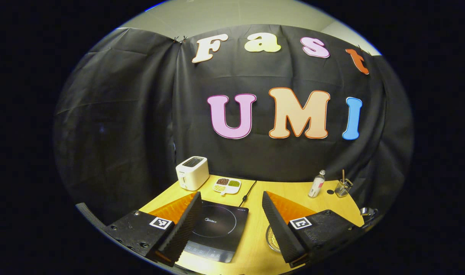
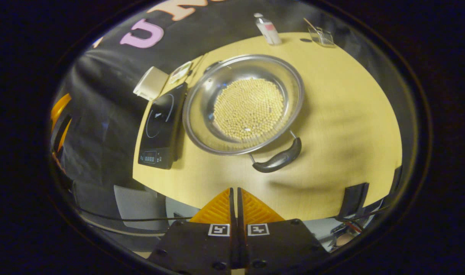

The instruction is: First push the handle of the pot to place it horizontally, then grasp the pot with both hands and set it on the induction cooktop.

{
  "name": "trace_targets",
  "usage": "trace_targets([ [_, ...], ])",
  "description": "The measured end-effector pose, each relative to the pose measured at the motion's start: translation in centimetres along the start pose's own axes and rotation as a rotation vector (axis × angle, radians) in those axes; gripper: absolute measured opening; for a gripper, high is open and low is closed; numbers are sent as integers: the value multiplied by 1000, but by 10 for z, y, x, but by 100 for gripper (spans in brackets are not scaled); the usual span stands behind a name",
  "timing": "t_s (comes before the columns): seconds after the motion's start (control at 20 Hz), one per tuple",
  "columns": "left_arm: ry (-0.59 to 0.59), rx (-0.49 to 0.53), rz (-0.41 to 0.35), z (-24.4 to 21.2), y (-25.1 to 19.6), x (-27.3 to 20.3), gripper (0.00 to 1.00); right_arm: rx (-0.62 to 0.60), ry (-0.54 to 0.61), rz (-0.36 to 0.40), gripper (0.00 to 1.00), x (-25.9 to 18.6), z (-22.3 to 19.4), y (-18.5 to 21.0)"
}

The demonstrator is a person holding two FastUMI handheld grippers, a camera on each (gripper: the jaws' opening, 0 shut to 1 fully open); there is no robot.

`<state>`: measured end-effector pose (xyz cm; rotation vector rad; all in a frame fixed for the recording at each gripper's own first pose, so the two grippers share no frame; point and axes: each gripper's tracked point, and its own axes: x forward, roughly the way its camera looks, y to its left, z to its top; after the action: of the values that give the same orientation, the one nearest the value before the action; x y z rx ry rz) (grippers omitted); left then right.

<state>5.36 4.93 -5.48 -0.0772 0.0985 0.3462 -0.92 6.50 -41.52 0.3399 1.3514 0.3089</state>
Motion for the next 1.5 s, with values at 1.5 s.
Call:
trace_targets([
  [1.5,196,-39,94,-56,-35,29,96,480,-30,70,3,15,122,-91],
])
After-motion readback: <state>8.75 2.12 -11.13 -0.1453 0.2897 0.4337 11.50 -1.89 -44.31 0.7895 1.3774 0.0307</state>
